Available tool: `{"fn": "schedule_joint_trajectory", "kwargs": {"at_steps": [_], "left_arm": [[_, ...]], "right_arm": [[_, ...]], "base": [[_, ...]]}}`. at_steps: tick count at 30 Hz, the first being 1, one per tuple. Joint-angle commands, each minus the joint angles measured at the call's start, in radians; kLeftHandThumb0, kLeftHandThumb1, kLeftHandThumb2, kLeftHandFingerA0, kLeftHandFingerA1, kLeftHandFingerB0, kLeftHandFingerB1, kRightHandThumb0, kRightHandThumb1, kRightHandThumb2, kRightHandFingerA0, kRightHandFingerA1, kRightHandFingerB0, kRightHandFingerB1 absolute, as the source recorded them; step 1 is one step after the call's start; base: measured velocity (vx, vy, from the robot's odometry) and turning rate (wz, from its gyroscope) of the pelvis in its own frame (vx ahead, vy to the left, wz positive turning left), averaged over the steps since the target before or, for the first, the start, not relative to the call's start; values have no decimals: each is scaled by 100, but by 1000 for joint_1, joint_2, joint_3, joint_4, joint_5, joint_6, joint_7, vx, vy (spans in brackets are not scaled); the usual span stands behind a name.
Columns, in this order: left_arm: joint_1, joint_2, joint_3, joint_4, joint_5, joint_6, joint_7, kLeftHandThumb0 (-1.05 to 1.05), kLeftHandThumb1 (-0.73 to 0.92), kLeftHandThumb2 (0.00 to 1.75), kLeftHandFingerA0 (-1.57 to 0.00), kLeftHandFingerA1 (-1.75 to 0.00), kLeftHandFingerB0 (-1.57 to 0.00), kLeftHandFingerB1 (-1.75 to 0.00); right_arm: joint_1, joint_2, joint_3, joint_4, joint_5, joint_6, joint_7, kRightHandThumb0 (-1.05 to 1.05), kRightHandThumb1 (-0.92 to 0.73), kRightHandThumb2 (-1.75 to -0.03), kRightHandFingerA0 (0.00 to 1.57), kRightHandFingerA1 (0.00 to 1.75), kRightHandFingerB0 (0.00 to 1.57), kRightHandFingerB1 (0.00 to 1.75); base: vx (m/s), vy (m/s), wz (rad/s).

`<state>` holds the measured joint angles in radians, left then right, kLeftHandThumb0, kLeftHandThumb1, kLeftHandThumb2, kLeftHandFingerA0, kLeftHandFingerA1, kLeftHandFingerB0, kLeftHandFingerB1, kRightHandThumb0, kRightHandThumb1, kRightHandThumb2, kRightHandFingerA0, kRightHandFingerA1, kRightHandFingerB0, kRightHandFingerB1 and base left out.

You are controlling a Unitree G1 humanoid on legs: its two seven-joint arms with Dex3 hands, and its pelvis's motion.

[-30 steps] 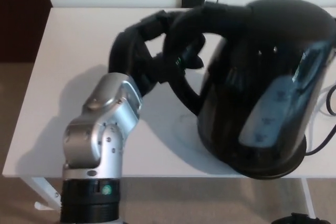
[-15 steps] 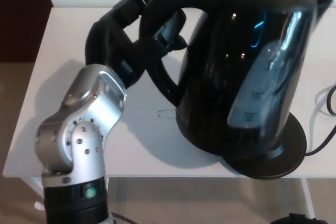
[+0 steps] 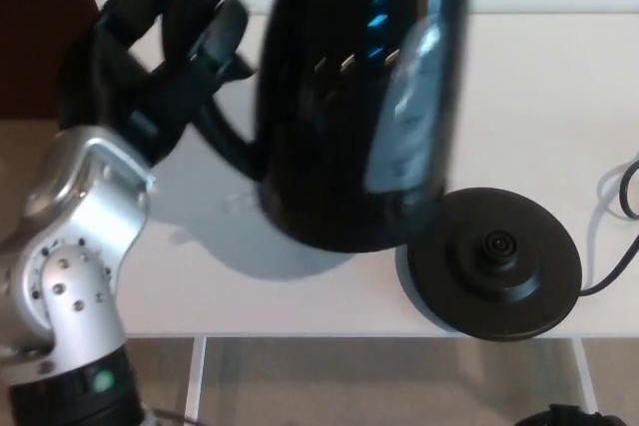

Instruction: The robot walk towards a table in front and uses its left hand to pick up the pot from the base and places it on the table

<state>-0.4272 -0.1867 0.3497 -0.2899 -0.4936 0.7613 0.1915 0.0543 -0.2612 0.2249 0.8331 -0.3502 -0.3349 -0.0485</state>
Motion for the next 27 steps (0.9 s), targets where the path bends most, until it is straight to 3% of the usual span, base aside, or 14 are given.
{"fn": "schedule_joint_trajectory", "kwargs": {"at_steps": [1,6,9,16,17,19,20,21,22,23,24,25,26,27], "left_arm": [[62,91,-77,49,173,-281,-56,-8,81,71,-88,-161,-68,-112],[105,156,-131,108,262,-437,-96,-15,80,72,-98,-140,-70,-108],[145,260,-263,144,485,-598,-23,-14,80,68,-105,-131,-72,-107],[175,371,-382,179,667,-760,69,-14,80,63,-108,-116,-83,-82],[188,399,-394,153,631,-735,-10,-23,70,61,-103,-69,-63,-46],[191,454,-412,122,585,-702,-120,-27,54,56,-43,-40,-27,-30],[195,486,-427,100,566,-666,-170,-27,54,56,-43,-40,-27,-30],[188,576,-468,56,545,-581,-282,-40,43,63,-9,-36,-6,-18],[184,617,-487,45,542,-562,-317,-45,32,71,-1,-34,0,-20],[182,648,-502,37,534,-551,-342,-50,46,54,-3,-25,0,-17],[176,691,-522,20,525,-518,-378,-52,35,72,0,-19,0,-15],[171,717,-537,8,525,-491,-389,-52,35,72,0,-19,0,-15],[153,786,-582,-27,546,-416,-434,-54,37,69,0,-1,-3,-8],[137,849,-631,-45,593,-385,-465,-52,36,69,0,-4,-4,-12]], "right_arm": [[-7,-12,4,15,-11,-7,-18,-29,-58,-56,81,60,61,47],[-8,-13,6,12,-11,-1,-17,-27,-58,-55,80,59,61,47],[-10,-11,6,17,-9,-8,-16,-28,-58,-55,80,60,61,47],[-14,-14,9,18,-14,-14,-21,-27,-58,-55,80,60,61,48],[-15,-13,7,24,-8,-20,-15,-27,-58,-55,79,60,61,48],[-24,-11,7,22,-10,-9,-16,-28,-58,-55,81,60,61,48],[-25,-12,8,24,-12,-12,-19,-28,-58,-55,81,60,61,48],[-25,-14,8,11,-13,3,-14,-27,-58,-55,80,59,62,47],[-24,-13,7,7,-11,6,-12,-26,-59,-55,79,59,61,47],[-24,-12,7,5,-11,8,-9,-28,-59,-56,77,58,61,47],[-25,-11,8,7,-11,7,-9,-27,-58,-55,76,58,61,48],[-26,-10,8,11,-10,3,-10,-27,-58,-55,76,58,61,48],[-25,-10,8,9,-10,2,-10,-25,-58,-55,77,58,61,48],[-24,-9,8,6,-10,7,-9,-23,-57,-56,75,58,60,48]], "base": [[0,0,0],[0,0,0],[0,0,0],[0,0,0],[0,0,0],[0,0,0],[0,0,0],[0,0,0],[0,0,0],[0,0,0],[0,0,0],[0,0,0],[0,0,0],[0,0,0]]}}
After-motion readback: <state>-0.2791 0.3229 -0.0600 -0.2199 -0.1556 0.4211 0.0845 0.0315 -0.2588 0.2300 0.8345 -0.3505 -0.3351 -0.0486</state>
